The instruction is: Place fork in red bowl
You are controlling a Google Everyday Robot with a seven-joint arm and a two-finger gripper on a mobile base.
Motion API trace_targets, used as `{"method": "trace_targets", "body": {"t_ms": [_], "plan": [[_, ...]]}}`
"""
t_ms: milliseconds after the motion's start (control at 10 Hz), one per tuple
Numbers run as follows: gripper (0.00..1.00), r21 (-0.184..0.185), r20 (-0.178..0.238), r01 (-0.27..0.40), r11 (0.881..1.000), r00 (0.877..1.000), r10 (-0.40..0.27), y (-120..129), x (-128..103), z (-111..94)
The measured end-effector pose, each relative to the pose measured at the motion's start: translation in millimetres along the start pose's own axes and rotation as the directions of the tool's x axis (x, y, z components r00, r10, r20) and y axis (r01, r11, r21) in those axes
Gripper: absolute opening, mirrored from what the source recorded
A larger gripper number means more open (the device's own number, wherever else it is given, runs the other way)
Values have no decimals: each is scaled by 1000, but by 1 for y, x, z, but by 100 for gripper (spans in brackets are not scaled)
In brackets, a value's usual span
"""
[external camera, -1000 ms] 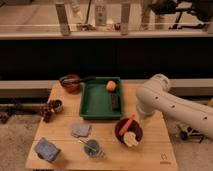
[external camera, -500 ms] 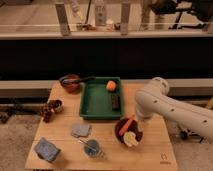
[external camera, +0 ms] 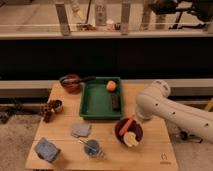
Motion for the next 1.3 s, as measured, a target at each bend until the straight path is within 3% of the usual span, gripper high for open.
{"method": "trace_targets", "body": {"t_ms": [200,300,500,600,700,800,900,1000,1100,1300], "plan": [[9,2,-2,-2,1000,1000,2,4,13,0],[7,4,-4,-10,1000,1000,10,5,21,0],[17,38,29,32,999,999,-33,7,17,-5],[28,72,75,111,991,990,-116,11,7,-15],[39,113,125,214,970,966,-228,20,-5,-27],[53,173,175,339,925,913,-368,37,-21,-45],[64,215,188,417,883,869,-457,48,-38,-57],[75,258,192,491,832,818,-542,59,-57,-68],[79,282,182,538,795,783,-594,66,-72,-75],[80,311,141,636,706,703,-697,83,-108,-84]]}}
